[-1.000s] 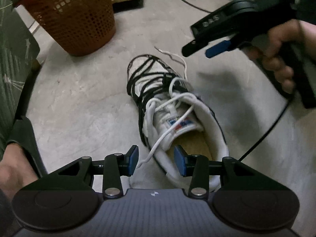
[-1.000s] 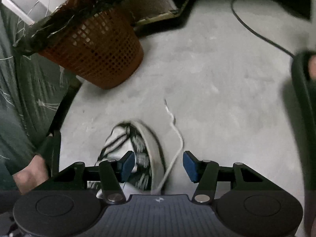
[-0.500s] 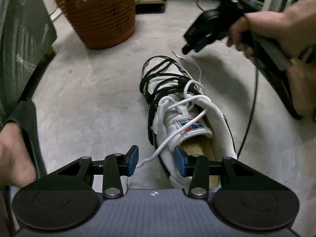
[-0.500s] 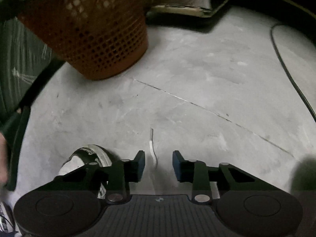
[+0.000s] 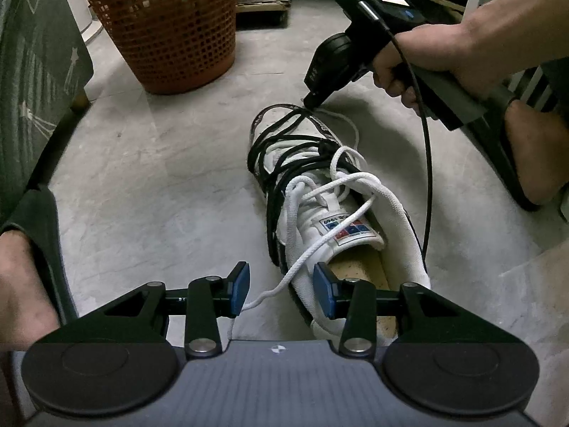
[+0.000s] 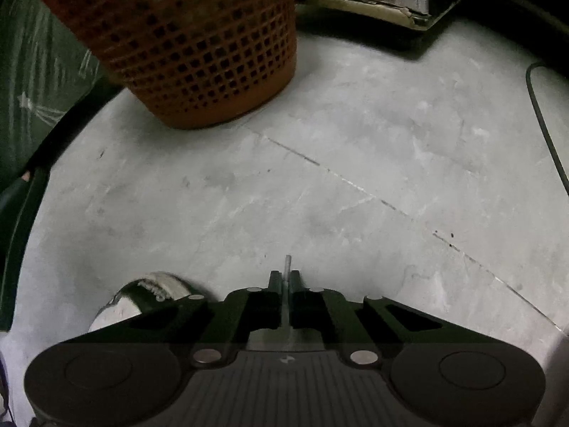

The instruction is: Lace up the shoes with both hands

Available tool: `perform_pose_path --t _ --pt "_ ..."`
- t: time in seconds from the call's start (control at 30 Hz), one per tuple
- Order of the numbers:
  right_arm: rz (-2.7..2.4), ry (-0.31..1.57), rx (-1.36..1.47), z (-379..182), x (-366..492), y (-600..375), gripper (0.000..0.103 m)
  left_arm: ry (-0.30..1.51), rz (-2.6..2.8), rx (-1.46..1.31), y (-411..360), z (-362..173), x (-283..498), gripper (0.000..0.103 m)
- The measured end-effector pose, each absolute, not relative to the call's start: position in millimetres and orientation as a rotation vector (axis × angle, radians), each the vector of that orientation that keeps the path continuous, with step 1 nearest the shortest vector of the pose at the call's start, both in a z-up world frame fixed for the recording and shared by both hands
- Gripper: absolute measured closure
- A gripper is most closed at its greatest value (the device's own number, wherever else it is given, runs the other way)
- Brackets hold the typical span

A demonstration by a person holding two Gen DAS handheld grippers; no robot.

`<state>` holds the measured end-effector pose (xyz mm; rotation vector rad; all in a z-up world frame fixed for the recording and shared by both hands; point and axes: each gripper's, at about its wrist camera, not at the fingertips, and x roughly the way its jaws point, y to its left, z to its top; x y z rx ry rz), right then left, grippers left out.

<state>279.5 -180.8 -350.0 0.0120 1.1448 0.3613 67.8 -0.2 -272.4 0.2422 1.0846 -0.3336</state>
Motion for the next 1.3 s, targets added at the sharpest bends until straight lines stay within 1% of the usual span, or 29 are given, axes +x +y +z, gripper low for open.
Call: perform_pose_path --t 0.13,0.47,0.67,0.8,0.93,1.07,1.3 --pt "0.387 1.071 0.026 -330 269 -189 0.099 1.084 -0.332 0.229 0 -269 66 0.059" --pt "0.477 0.833 0.079 -248 242 -219 0.099 1.101 -0.316 0.218 2 -269 66 0.059" --pt "0.383 0.651 0.227 -196 240 -235 0.099 1.111 -0.295 0.204 6 -268 68 0.059" --pt "0.414 0.567 0.248 -167 242 -228 0.099 1.109 -0.278 0.192 7 -266 71 0.059" --pt "0.475 0.512 0.245 -145 246 -222 0.099 1.095 -0.272 0.194 6 -263 74 0.059" --pt "0.514 0.477 0.250 -128 251 -222 0.099 1.074 -0.278 0.136 8 -260 74 0.059" --pt "0.543 0.522 0.247 -139 245 -216 0.099 1.029 -0.276 0.051 8 -249 75 0.059"
